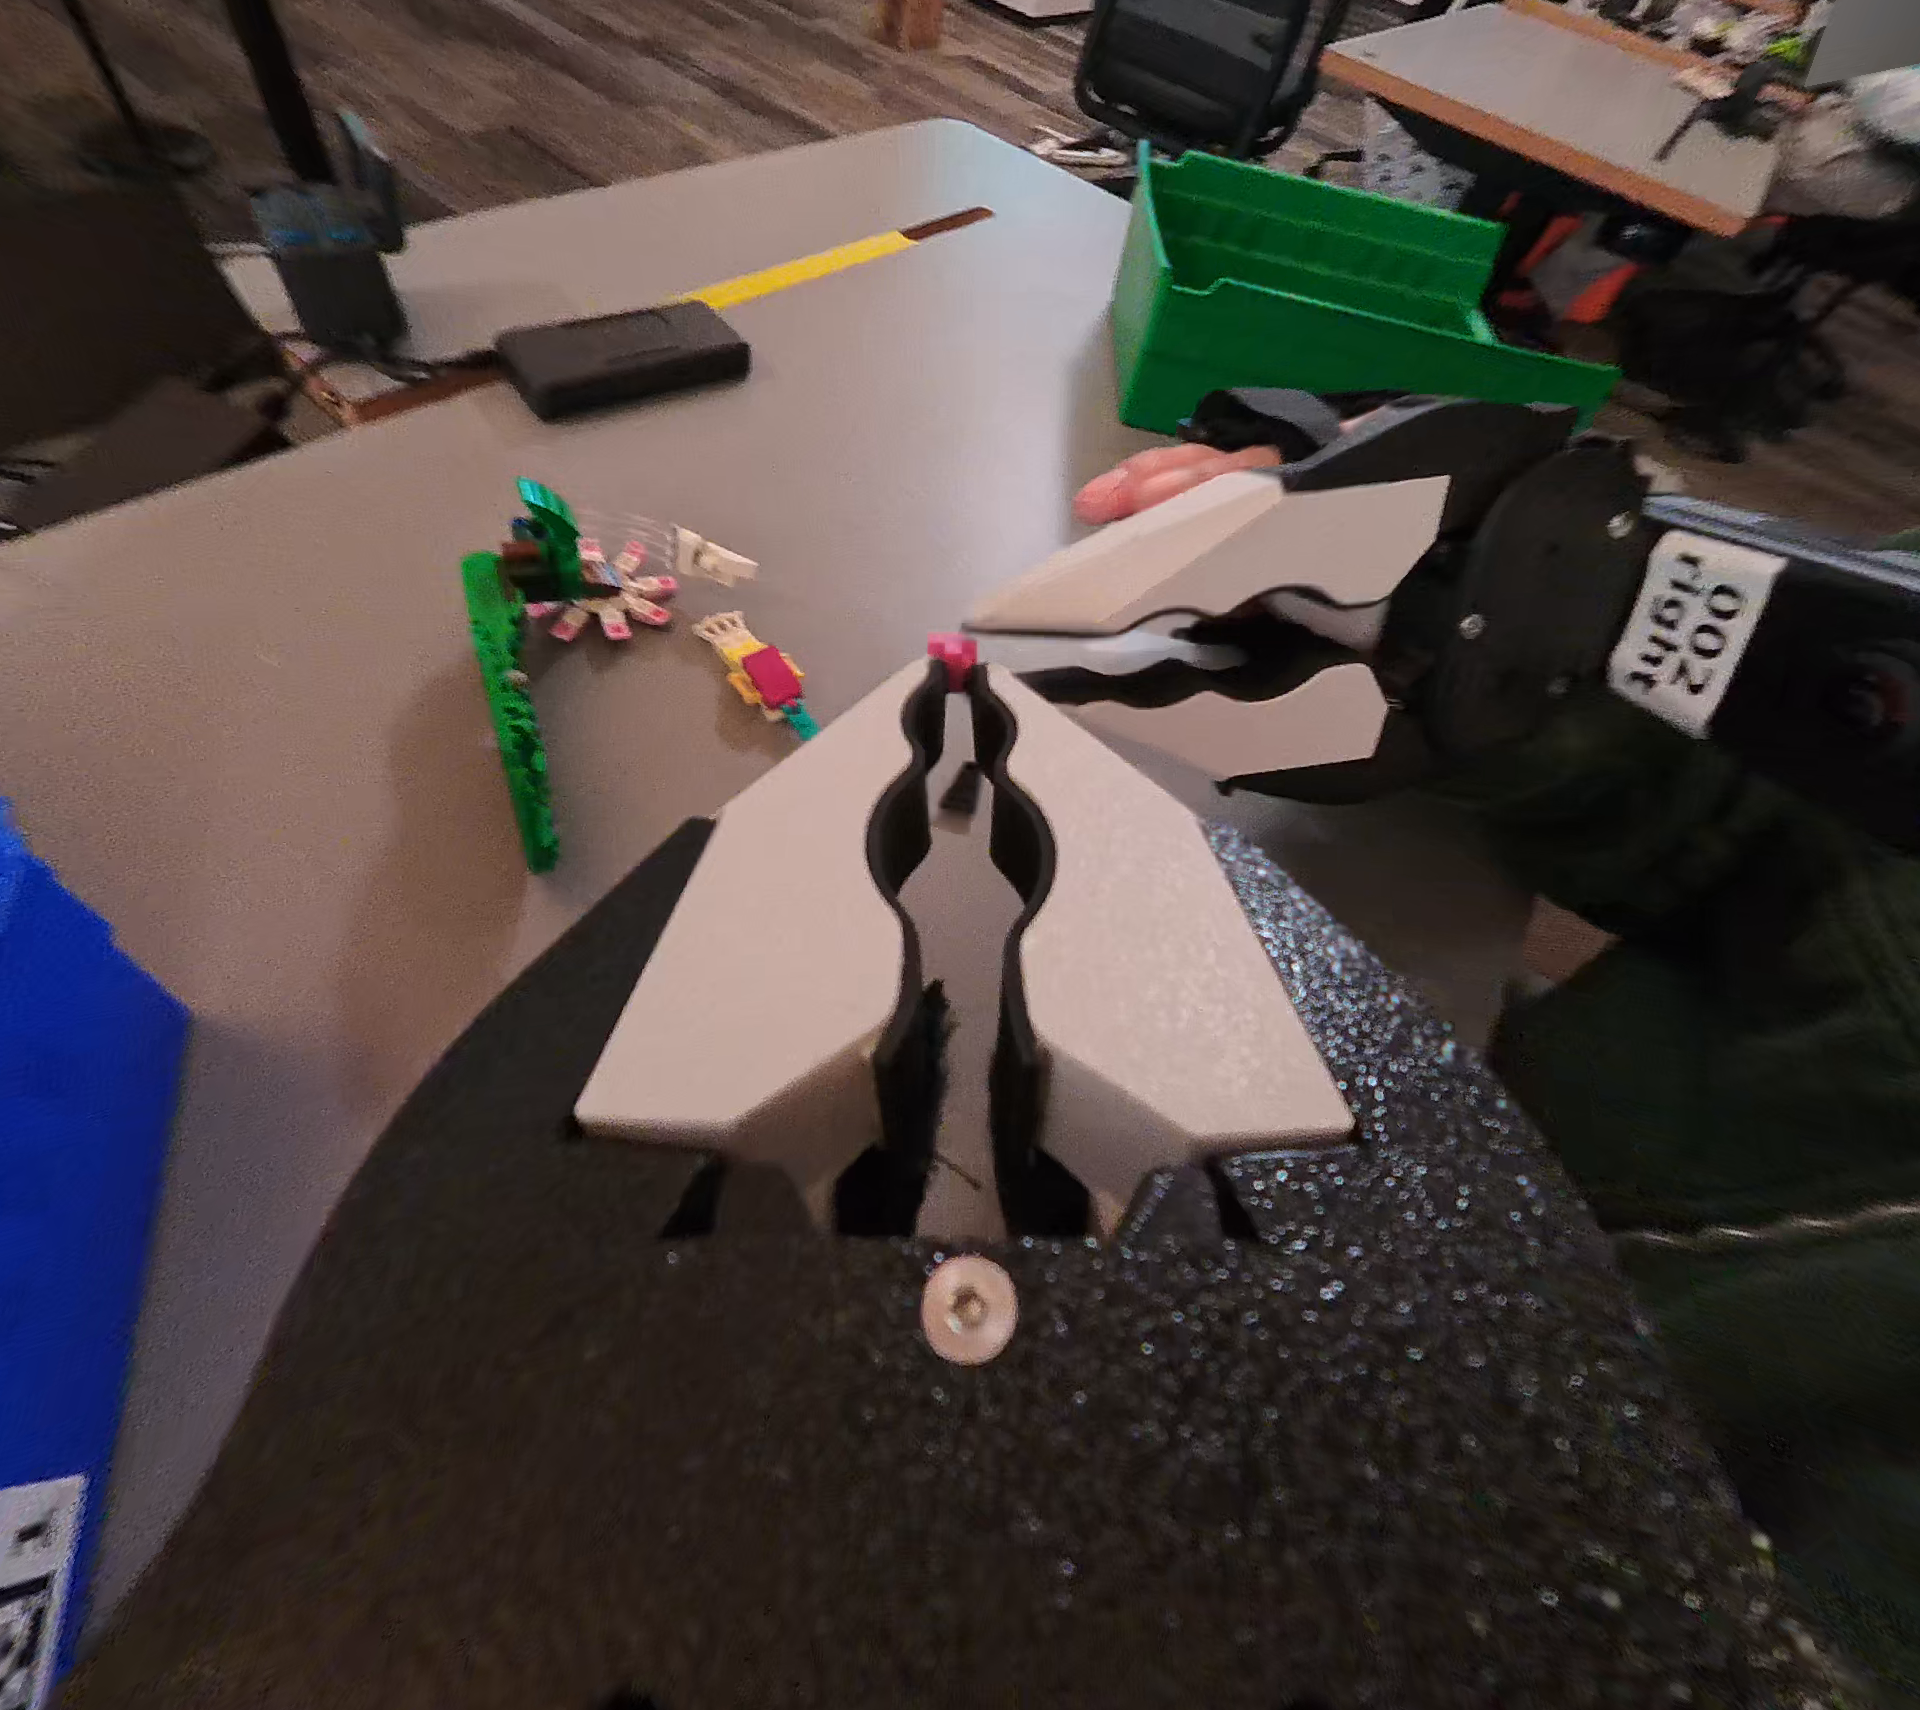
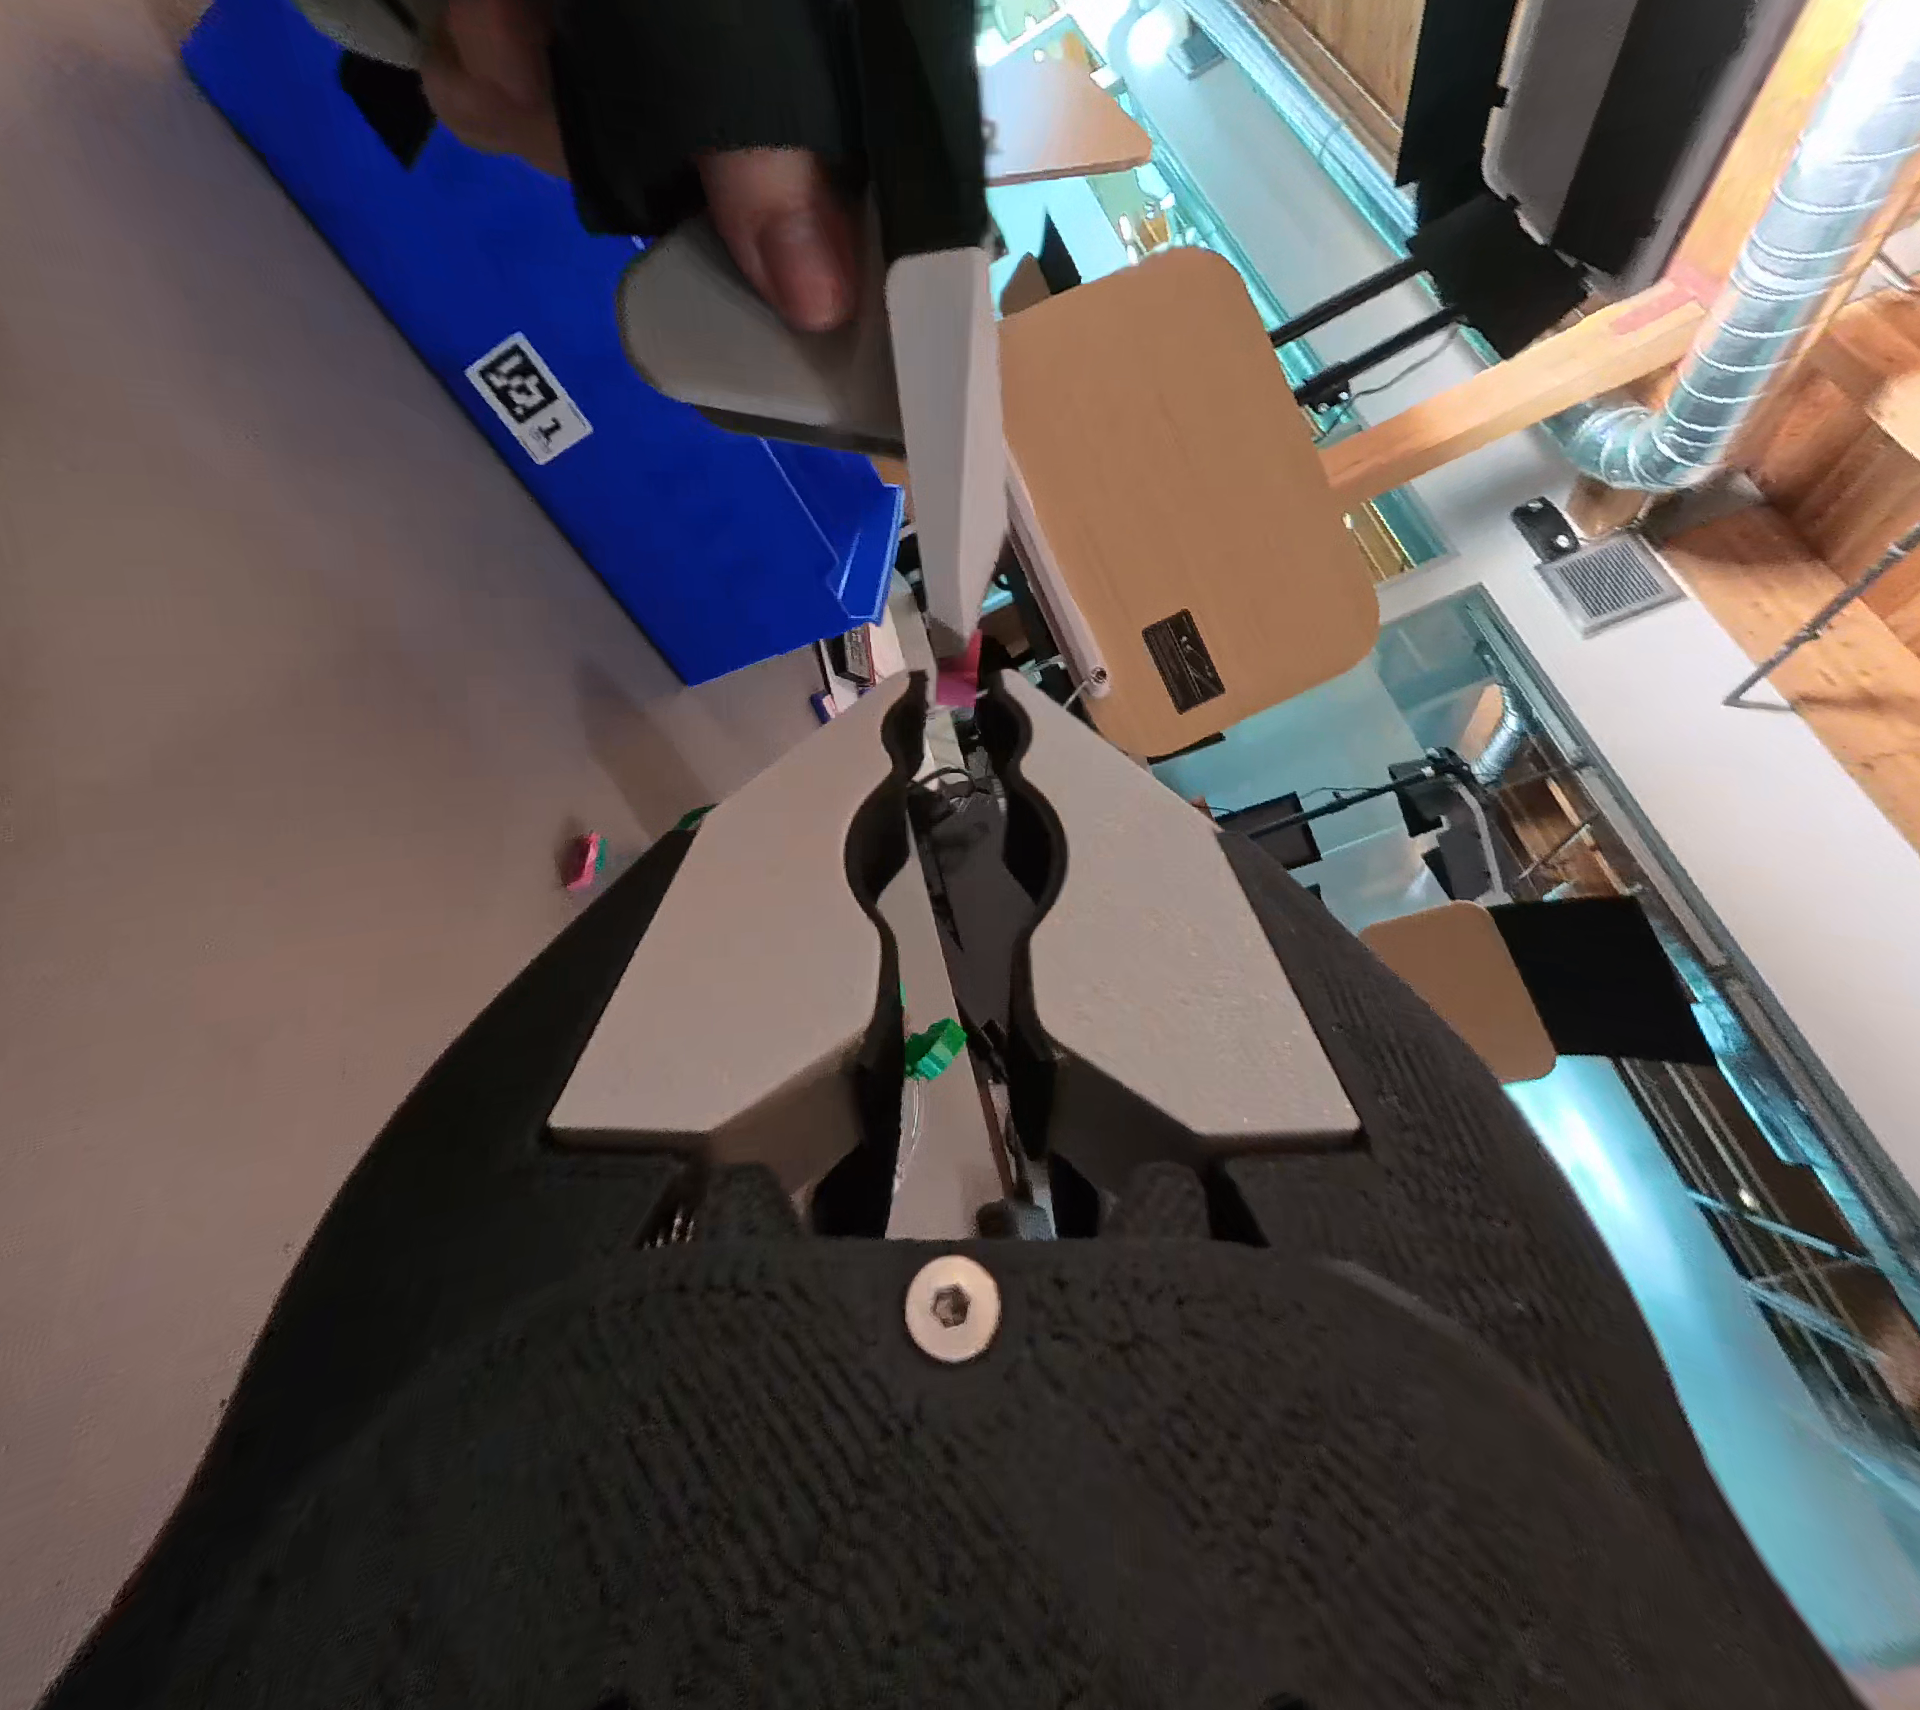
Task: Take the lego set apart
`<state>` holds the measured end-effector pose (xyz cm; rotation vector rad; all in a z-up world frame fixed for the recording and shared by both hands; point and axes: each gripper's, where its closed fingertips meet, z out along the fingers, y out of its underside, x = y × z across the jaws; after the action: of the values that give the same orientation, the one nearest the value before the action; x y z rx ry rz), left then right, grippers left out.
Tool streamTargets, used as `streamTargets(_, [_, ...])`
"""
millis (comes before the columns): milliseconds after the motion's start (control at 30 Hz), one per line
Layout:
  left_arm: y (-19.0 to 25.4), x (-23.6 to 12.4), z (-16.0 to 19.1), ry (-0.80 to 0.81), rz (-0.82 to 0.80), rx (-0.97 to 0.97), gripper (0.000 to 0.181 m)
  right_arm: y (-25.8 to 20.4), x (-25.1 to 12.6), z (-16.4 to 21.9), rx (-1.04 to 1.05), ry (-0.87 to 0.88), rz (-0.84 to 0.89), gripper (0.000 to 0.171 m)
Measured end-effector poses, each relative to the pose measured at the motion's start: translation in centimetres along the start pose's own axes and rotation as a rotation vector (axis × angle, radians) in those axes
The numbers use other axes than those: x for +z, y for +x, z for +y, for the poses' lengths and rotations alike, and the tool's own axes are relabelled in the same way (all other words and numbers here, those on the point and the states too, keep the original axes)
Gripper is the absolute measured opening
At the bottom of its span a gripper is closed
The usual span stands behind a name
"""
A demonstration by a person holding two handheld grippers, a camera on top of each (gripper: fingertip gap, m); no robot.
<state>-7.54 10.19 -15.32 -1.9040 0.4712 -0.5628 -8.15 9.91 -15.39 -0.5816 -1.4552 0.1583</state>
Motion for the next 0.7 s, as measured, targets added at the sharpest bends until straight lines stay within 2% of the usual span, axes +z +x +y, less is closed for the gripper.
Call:
streamTargets(67, [-1.3,-0.3,-0.4,0.009,-0.099,0.044,0.003,0.7,-0.4,0.7,0.052,-0.005,0.025,0.022])
streamTargets(133, [-5.0,-2.2,-0.5,-0.024,-0.321,0.099,0.003,1.3,-1.2,2.5,0.125,-0.032,0.035,0.025])
streamTargets(233, [-13.3,-8.9,-0.6,-0.083,-0.791,0.143,0.003,1.0,-3.0,7.0,0.282,-0.076,0.040,0.025])
streamTargets(267, [-15.6,-11.1,0.0,-0.114,-0.893,0.117,0.002,0.8,-3.8,8.8,0.333,-0.093,0.049,0.026])
streamTargets(400, [-21.7,-15.7,2.9,-0.214,-1.037,-0.019,0.003,0.4,-7.8,15.7,0.366,-0.193,0.148,0.026])
streamTargets(500, [-24.1,-17.3,3.8,-0.249,-1.115,-0.040,0.032,2.5,-10.2,18.7,0.289,-0.270,0.275,0.031])
streamTargets(567, [-25.0,-18.1,3.9,-0.288,-1.180,-0.013,0.053,3.6,-11.0,19.6,0.309,-0.270,0.336,0.038])
streamTargets(667, [-25.6,-18.7,3.3,-0.358,-1.285,0.106,0.084,3.8,-11.0,19.9,0.388,-0.247,0.342,0.054])
streamTargets(700, [-25.6,-18.7,3.1,-0.380,-1.311,0.148,0.089,3.4,-10.7,19.9,0.400,-0.241,0.325,0.058])
